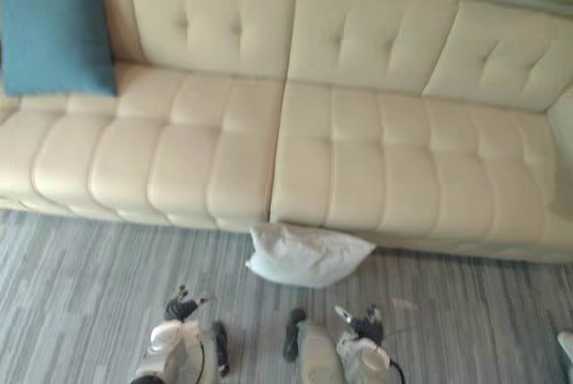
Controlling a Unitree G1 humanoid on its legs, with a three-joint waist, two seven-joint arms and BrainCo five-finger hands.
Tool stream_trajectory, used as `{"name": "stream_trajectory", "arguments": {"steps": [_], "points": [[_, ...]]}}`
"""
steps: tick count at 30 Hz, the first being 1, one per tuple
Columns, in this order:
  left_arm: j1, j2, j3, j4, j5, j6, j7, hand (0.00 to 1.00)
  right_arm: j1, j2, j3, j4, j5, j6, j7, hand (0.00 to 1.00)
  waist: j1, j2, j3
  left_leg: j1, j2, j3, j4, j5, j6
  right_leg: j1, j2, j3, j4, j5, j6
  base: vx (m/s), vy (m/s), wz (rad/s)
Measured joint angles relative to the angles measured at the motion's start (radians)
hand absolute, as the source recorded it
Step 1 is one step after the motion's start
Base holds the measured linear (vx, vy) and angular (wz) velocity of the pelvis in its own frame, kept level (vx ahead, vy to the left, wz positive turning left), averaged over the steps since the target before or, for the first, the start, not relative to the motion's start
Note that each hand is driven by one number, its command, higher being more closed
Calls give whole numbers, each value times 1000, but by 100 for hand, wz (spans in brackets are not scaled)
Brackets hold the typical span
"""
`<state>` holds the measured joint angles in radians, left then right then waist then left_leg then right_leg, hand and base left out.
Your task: Pick up cushions and gather them together orderly.
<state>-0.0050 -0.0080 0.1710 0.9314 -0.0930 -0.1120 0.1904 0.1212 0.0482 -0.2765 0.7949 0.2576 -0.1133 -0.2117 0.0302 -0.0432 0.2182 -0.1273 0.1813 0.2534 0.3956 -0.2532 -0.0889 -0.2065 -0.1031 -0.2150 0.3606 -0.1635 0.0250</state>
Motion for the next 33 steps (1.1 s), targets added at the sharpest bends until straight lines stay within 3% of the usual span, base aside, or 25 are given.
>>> {"name": "stream_trajectory", "arguments": {"steps": [3,9,13,14,16,18,20,21,22,24,25,26,27,28,29,30,31,33], "points": [[10,-8,19,28,15,10,-2,0,7,-2,-40,18,7,5,14,0,1,19,-31,46,3,24,-34,2,-3,40,14,14,-47,17,7,112,32,-18],[15,-11,15,43,54,12,-23,0,4,-1,-62,55,-5,24,32,0,2,16,-60,88,3,79,-62,3,-5,52,27,60,-66,36,20,60,29,-29],[18,-3,-5,43,67,12,-21,0,-21,-9,-53,75,-43,33,36,0,9,12,-54,135,28,152,-55,-16,-6,-27,27,45,92,67,61,-63,6,-53],[17,1,-6,43,71,12,-21,0,-31,-10,-48,86,-46,33,36,0,9,11,-50,134,39,160,-44,-20,-3,-40,23,26,111,74,56,-126,-94,-40],[15,9,-18,42,72,12,-21,0,-42,-12,-35,97,-62,36,36,0,4,1,-43,147,56,164,-41,-14,-12,-74,-61,-81,255,-11,-13,-94,-174,-6],[16,21,-40,43,79,11,-22,0,-45,-18,-35,116,-63,35,37,0,5,1,-44,151,73,156,-41,-7,-26,-68,-117,-109,279,-36,-4,-7,-228,3],[13,53,-56,64,92,11,-22,0,-82,-37,-32,179,-66,36,36,0,7,-2,-44,145,104,143,-58,4,-76,-68,-189,-106,205,-29,11,42,-349,-9],[14,63,-60,64,92,11,-22,0,-83,-39,-30,191,-68,38,36,0,8,-8,-47,144,102,136,-61,3,-95,-63,-201,-104,169,-10,13,93,-378,-20],[18,97,-75,76,92,10,-20,0,-86,-43,-16,221,-76,44,39,0,8,-37,-52,145,95,112,-61,-9,-140,-32,-223,-109,84,29,77,96,-377,-28],[18,76,-81,109,92,14,-20,0,-106,-110,7,247,-100,46,40,0,13,38,-35,167,131,-6,-119,-12,-140,-26,-123,-131,92,-23,53,112,-311,-34],[19,74,-81,109,92,14,-20,0,-107,-112,7,247,-101,46,40,0,13,41,-36,168,134,-10,-122,-11,-139,-26,-120,-131,92,-26,51,152,-199,-15],[32,60,-72,113,92,14,-20,0,-104,-119,7,244,-101,44,39,0,16,60,-41,161,165,-36,-102,27,-145,-29,-88,-142,105,-59,33,241,-325,18],[18,58,-53,93,92,14,-20,0,-108,-124,10,243,-101,44,38,0,8,65,-27,62,206,-108,73,61,-127,-7,-63,-175,108,-71,14,281,-398,25],[10,54,-38,72,92,14,-19,0,-106,-120,25,243,-101,45,36,0,9,58,-9,-9,224,-165,214,106,-59,15,-48,-192,106,-72,-10,232,-344,26],[6,58,-32,64,92,13,-19,0,-108,-115,35,242,-100,45,36,0,14,54,0,-39,230,-182,275,132,-23,28,-45,-196,103,-77,-22,207,-251,3],[-4,74,-32,39,90,10,-19,0,-118,-99,58,241,-98,44,34,0,30,36,23,-114,233,-192,424,117,-5,76,-33,-195,87,-90,-48,208,-203,-6],[-4,74,-34,35,91,10,-19,0,-122,-97,58,241,-98,44,34,0,30,28,26,-126,216,-191,440,92,-15,85,-33,-193,79,-92,-51,253,-184,-15],[-12,64,-54,33,90,10,-19,0,-134,-92,52,231,-90,41,34,0,27,35,28,-152,116,-149,351,18,-53,113,-34,-182,43,-88,-53,211,-54,-14]]}}
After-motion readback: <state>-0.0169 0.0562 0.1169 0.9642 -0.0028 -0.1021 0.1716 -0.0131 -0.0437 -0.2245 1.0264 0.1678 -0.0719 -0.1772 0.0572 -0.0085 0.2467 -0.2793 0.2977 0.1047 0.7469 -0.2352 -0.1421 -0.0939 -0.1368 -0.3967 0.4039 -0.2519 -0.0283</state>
